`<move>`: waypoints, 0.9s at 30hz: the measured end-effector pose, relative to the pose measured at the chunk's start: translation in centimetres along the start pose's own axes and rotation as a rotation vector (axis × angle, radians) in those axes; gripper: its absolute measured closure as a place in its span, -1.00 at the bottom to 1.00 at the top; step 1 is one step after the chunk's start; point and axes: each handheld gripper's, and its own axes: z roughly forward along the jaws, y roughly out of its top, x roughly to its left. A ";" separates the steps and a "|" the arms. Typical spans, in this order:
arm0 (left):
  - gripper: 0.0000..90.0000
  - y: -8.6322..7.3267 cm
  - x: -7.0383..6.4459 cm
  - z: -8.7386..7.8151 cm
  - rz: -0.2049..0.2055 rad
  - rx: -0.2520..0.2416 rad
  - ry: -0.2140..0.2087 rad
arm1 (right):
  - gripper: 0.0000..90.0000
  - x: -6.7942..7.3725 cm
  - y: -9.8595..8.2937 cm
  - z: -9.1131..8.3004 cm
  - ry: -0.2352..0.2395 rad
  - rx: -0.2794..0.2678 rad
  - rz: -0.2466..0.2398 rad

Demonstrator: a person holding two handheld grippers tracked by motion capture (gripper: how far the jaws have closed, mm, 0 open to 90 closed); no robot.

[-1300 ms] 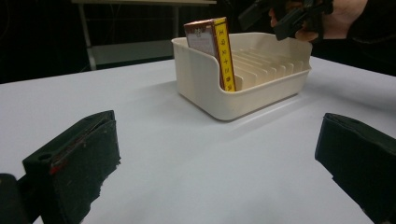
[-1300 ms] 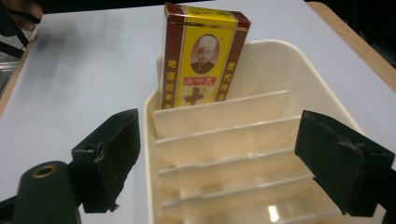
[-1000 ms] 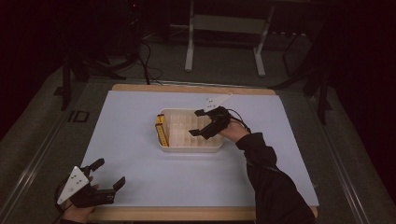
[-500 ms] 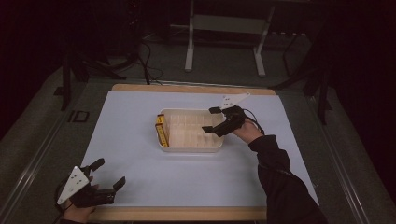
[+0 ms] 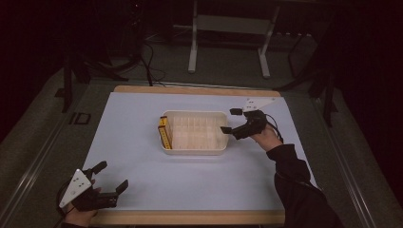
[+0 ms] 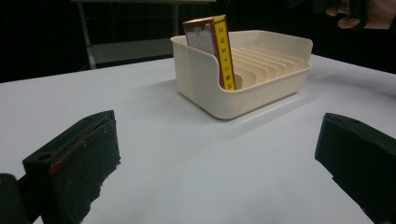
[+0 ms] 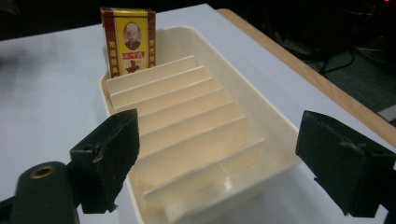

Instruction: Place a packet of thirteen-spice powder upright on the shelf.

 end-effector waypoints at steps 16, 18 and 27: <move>-1.00 0.0 0.0 0.1 -0.002 -0.001 -0.003 | -0.70 -1.0 -3.7 -4.2 -0.212 -0.007 0.096; -1.00 0.0 0.0 0.1 -0.002 -0.001 -0.003 | -0.70 -0.9 -4.1 -4.6 -0.233 -0.013 0.111; -1.00 0.0 0.0 0.1 -0.002 -0.001 -0.005 | -0.71 -0.2 -6.0 -5.6 -0.306 -0.021 0.168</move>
